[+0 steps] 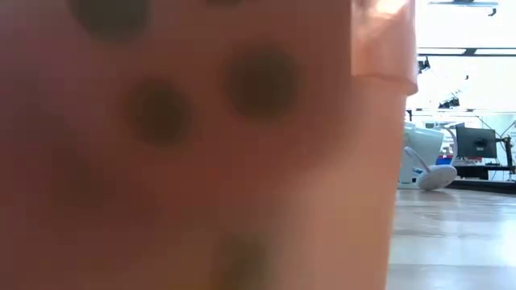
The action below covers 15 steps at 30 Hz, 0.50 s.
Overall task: Pick & Place Dice
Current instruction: Put the large orange dice into the orange bin
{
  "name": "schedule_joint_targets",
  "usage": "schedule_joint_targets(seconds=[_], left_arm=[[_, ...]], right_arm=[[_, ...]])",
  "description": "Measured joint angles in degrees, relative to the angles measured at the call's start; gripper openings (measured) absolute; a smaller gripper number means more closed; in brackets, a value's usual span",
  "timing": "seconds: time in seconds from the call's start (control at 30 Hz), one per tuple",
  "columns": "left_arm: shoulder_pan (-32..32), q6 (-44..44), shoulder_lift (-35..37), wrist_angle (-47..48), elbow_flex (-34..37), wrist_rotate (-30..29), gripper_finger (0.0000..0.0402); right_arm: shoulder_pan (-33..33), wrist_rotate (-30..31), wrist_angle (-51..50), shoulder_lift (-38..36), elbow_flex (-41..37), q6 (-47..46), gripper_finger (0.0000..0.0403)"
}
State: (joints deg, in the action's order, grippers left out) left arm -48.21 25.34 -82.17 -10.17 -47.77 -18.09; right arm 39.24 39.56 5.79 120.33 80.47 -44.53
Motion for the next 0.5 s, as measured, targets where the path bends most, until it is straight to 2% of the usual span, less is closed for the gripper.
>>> schedule_joint_targets(seconds=[0.37,0.4,0.5], left_arm=[[0.46,-1.2,0.0,-0.16,0.0,0.0,0.0214],[0.46,-1.29,0.0,-0.15,0.0,0.0,0.0214],[0.46,-1.32,0.0,-0.2,0.0,0.0,0.0214]], right_arm=[[-1.92,-1.14,-1.57,0.04,0.02,0.98,0.0227],[-1.92,-1.14,-1.67,0.04,0.02,0.98,0.0238],[-1.9,-1.08,-1.72,0.04,0.02,0.96,0.0328]])
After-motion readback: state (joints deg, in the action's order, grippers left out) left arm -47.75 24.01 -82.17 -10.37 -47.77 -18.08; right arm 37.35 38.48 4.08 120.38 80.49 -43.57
